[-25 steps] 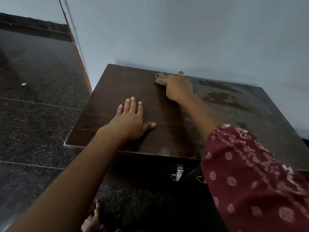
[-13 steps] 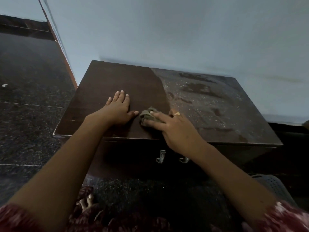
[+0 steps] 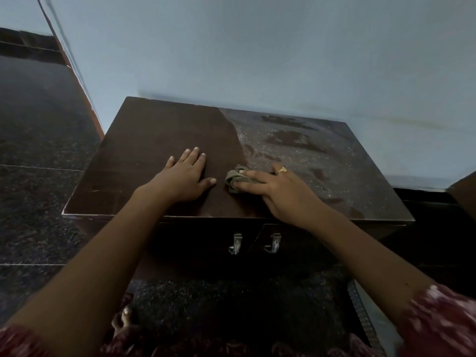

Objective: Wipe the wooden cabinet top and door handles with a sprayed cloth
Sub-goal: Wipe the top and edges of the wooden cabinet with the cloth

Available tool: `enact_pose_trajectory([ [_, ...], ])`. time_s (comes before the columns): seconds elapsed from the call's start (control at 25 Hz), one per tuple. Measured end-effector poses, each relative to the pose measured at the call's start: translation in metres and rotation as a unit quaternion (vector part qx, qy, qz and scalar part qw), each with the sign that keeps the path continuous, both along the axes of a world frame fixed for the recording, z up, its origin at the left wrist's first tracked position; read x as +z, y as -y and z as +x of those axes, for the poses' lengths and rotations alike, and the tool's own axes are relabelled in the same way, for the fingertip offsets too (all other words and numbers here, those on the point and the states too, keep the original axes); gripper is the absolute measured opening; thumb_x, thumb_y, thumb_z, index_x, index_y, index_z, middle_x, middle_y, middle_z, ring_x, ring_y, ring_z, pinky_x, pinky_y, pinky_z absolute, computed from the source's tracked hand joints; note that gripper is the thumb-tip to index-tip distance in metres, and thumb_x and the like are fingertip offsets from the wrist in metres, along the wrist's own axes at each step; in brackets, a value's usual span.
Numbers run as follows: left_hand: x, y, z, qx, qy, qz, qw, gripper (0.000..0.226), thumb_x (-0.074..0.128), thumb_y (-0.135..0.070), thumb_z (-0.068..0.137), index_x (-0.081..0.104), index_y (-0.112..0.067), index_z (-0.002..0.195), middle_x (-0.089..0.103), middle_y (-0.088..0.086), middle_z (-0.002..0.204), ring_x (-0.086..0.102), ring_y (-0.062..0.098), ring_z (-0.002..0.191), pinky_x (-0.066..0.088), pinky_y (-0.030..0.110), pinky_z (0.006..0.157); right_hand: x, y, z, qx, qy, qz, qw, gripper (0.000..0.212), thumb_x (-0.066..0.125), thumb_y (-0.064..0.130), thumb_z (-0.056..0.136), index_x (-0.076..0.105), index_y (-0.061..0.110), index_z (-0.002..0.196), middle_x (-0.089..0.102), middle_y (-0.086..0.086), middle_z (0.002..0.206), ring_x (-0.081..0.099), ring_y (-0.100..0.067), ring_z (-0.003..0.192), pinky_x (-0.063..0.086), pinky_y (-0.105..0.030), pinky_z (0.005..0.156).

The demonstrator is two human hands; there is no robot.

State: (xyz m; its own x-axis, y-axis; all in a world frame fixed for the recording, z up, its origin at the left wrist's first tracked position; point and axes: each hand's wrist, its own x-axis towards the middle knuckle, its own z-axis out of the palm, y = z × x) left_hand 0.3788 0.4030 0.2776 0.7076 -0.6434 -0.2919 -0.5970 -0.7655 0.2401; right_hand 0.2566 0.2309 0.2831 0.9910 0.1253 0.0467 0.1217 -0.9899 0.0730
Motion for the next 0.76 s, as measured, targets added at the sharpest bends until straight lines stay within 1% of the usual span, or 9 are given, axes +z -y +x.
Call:
enact_pose_trajectory([
  [0.04,0.0,0.0,0.001,0.001,0.002,-0.002,1.0,0.071,0.033,-0.045,0.096,0.001,-0.013,0.15,-0.009,0.006,0.161,-0.007,0.019,0.149,-0.001,0.042,0.12,0.002,0.002,0.013,-0.017,-0.016,0.003,1.0,0.054,0.038,0.005,0.093,0.041,0.038,0.137,0.037,0.005,0.151,0.042,-0.042,0.116,0.04,-0.042,0.092],
  [0.08,0.0,0.0,0.002,0.001,0.006,-0.005,1.0,0.071,0.034,-0.045,0.096,0.003,-0.013,0.151,-0.007,0.005,0.161,-0.005,0.019,0.149,0.0,0.041,0.12,0.003,0.003,0.027,-0.028,-0.023,-0.002,0.999,0.054,0.035,0.007,0.095,0.037,0.04,0.138,0.033,0.007,0.153,0.039,-0.039,0.118,0.037,-0.041,0.095],
  [0.16,0.002,0.0,0.004,0.001,0.013,-0.011,1.0,0.072,0.037,-0.047,0.094,0.005,-0.015,0.151,-0.003,0.004,0.161,-0.002,0.019,0.149,0.003,0.04,0.121,0.004,0.008,0.058,-0.035,-0.022,-0.013,0.999,0.054,0.031,0.008,0.097,0.035,0.043,0.138,0.031,0.006,0.154,0.039,-0.036,0.118,0.036,-0.04,0.097],
  [0.24,0.002,0.0,0.006,-0.001,0.019,-0.009,1.0,0.073,0.037,-0.049,0.093,0.005,-0.017,0.151,-0.003,0.002,0.161,-0.001,0.018,0.149,0.004,0.039,0.121,0.001,0.019,0.097,-0.05,-0.022,-0.014,0.998,0.052,0.03,0.01,0.099,0.037,0.044,0.137,0.032,0.004,0.154,0.037,-0.039,0.124,0.035,-0.044,0.102],
  [0.36,0.004,0.001,0.008,-0.002,0.013,0.001,1.0,0.075,0.037,-0.051,0.092,0.003,-0.018,0.15,-0.005,0.001,0.161,-0.002,0.018,0.149,0.004,0.038,0.121,-0.001,0.032,0.152,-0.083,-0.041,0.008,0.996,0.051,0.031,0.009,0.099,0.04,0.043,0.136,0.033,0.003,0.153,0.026,-0.041,0.137,0.031,-0.053,0.11],
  [0.44,0.006,0.002,0.009,0.001,0.001,-0.001,1.0,0.076,0.04,-0.051,0.092,0.003,-0.019,0.15,-0.004,0.0,0.161,-0.001,0.018,0.149,0.005,0.038,0.121,0.002,0.035,0.179,-0.11,-0.051,0.024,0.992,0.051,0.033,0.009,0.099,0.04,0.042,0.136,0.035,0.001,0.152,0.019,-0.039,0.14,0.033,-0.052,0.109],
  [0.52,0.009,0.002,0.011,0.003,-0.002,-0.004,1.0,0.078,0.042,-0.051,0.091,0.005,-0.018,0.151,-0.002,-0.001,0.161,0.002,0.019,0.149,0.008,0.037,0.121,0.007,0.036,0.194,-0.139,-0.052,0.038,0.988,0.052,0.033,0.006,0.098,0.04,0.041,0.137,0.035,-0.004,0.152,0.016,-0.037,0.142,0.031,-0.05,0.108],
  [0.64,0.01,0.002,0.009,0.002,0.0,-0.003,1.0,0.078,0.044,-0.05,0.09,0.006,-0.018,0.15,-0.001,-0.001,0.161,0.002,0.018,0.148,0.009,0.037,0.121,0.012,0.043,0.201,-0.174,-0.042,0.047,0.983,0.055,0.034,0.003,0.096,0.04,0.038,0.138,0.038,-0.013,0.148,0.02,-0.037,0.14,0.028,-0.048,0.109],
  [0.76,0.009,0.002,0.009,0.003,-0.009,0.001,1.0,0.078,0.043,-0.05,0.091,0.005,-0.018,0.15,-0.002,-0.001,0.161,0.002,0.018,0.148,0.008,0.036,0.121,0.008,0.042,0.191,-0.199,-0.025,0.038,0.979,0.051,0.035,0.004,0.095,0.045,0.034,0.136,0.047,-0.015,0.141,0.025,-0.036,0.138,0.031,-0.049,0.107],
])
